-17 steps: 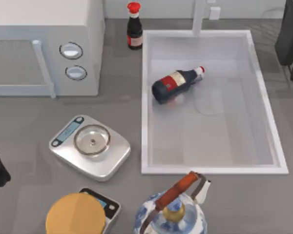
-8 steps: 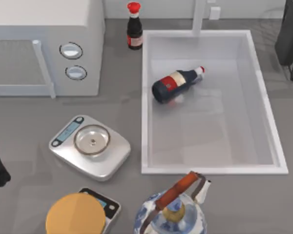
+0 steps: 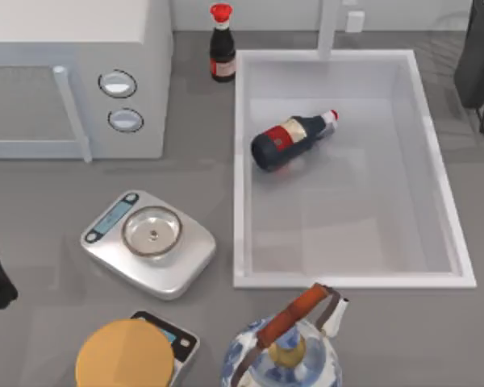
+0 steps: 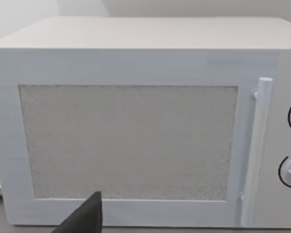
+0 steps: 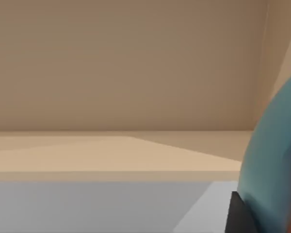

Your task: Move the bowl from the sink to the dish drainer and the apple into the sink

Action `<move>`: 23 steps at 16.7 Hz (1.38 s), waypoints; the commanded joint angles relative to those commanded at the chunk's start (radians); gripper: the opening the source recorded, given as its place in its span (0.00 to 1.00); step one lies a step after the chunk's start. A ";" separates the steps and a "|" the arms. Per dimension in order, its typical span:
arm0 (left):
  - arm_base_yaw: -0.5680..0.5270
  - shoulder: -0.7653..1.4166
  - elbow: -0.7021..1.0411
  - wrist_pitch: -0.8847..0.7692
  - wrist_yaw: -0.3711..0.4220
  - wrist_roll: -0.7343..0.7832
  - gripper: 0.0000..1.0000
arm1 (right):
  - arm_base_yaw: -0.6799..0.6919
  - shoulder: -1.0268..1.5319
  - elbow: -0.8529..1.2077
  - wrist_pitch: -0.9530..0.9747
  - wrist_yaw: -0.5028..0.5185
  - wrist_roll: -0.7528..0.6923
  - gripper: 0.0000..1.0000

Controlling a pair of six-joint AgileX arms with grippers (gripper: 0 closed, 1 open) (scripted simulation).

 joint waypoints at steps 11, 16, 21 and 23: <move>0.000 0.000 0.000 0.000 0.000 0.000 1.00 | 0.085 0.389 -0.282 0.703 0.097 -0.001 0.00; 0.000 0.000 0.000 0.000 0.000 0.000 1.00 | 0.099 0.427 -0.323 0.763 0.109 -0.001 0.00; 0.000 0.000 0.000 0.000 0.000 0.000 1.00 | 0.099 0.427 -0.323 0.763 0.109 -0.001 0.23; 0.000 0.000 0.000 0.000 0.000 0.000 1.00 | 0.099 0.427 -0.323 0.763 0.109 -0.001 0.38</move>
